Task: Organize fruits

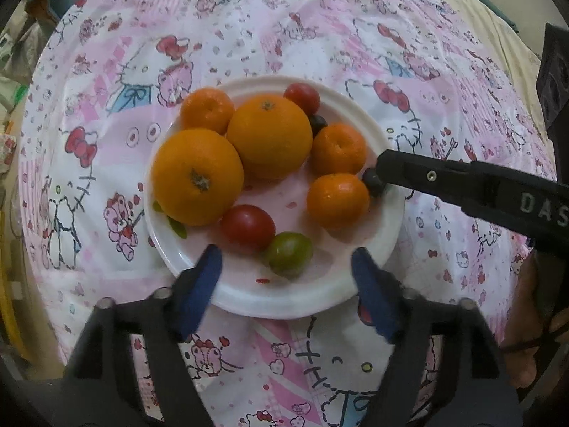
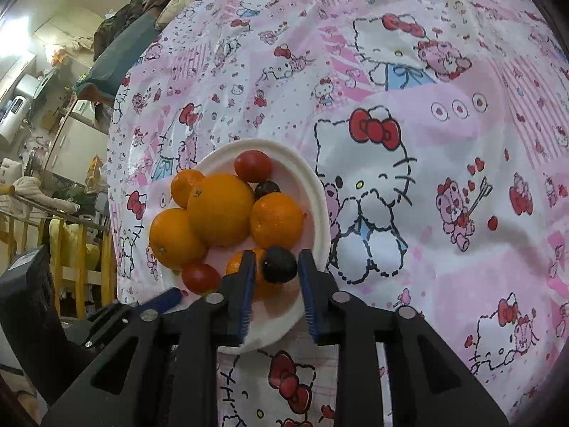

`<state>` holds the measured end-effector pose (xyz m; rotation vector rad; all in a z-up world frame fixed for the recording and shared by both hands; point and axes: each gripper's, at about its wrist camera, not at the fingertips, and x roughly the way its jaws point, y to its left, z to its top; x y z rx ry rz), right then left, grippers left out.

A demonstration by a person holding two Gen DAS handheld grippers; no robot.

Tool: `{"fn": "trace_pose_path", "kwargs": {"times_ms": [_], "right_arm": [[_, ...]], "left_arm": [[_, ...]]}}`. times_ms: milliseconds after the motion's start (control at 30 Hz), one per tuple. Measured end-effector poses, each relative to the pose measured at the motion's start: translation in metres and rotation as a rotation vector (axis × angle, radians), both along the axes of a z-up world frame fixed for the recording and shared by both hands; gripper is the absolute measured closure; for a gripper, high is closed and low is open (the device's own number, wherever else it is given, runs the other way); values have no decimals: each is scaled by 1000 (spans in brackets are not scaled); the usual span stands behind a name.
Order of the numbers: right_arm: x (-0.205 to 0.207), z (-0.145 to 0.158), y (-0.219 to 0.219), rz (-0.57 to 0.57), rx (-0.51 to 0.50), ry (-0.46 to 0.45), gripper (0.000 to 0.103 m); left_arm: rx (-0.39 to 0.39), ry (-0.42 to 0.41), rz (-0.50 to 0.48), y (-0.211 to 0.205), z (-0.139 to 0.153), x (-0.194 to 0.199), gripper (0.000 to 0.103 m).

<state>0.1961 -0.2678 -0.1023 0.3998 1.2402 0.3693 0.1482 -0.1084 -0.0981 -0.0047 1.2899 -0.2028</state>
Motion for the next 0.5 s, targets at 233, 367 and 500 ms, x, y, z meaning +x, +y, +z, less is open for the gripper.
{"fn": "trace_pose_path", "kwargs": {"times_ms": [233,367,500], "right_arm": [[0,10,-6,-26,19,-19,37],[-2,18,-3,-16,1,-49,34],[-6,30,-5,-33,15,-88,25]], "left_arm": [[-12,-2,-9,1,6,-3,27],[8,-73,-14,5,17,-9,27],[48,-163,17,15,34,-15,27]]}}
